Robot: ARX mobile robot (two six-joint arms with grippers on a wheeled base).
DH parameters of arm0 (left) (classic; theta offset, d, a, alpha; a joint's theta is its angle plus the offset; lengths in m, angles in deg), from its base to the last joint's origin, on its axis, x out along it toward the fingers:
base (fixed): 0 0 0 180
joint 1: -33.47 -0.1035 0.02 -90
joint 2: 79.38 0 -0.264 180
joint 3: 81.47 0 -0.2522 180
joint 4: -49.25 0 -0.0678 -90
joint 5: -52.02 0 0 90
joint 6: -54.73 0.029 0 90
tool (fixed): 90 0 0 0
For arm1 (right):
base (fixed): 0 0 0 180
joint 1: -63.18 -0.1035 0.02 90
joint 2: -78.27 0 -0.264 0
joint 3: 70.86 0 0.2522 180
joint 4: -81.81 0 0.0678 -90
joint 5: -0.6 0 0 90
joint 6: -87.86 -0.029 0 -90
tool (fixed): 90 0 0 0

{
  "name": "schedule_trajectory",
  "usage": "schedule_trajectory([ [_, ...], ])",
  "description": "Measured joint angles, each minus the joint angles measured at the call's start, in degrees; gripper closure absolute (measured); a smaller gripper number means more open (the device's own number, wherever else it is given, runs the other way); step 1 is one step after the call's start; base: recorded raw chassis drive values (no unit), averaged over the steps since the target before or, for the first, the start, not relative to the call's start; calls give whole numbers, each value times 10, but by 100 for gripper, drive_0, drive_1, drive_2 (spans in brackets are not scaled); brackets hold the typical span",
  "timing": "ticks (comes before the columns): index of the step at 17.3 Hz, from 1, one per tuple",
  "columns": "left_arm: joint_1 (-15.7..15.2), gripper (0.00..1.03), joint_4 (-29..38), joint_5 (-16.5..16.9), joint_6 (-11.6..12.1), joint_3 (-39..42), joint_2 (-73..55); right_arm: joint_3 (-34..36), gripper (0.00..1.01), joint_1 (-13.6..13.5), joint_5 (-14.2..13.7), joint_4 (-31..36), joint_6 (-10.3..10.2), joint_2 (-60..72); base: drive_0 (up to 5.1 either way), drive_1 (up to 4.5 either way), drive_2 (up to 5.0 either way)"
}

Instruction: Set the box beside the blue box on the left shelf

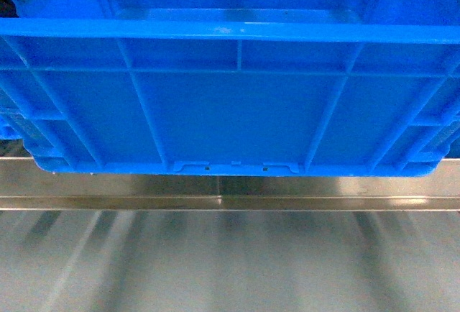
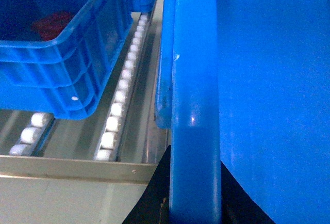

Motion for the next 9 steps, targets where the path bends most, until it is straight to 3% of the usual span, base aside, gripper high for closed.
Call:
schedule_trajectory([
  [9, 1, 95, -1, 0, -1, 0, 0, 0, 93, 0, -1, -1, 0, 0, 284, 243, -485],
])
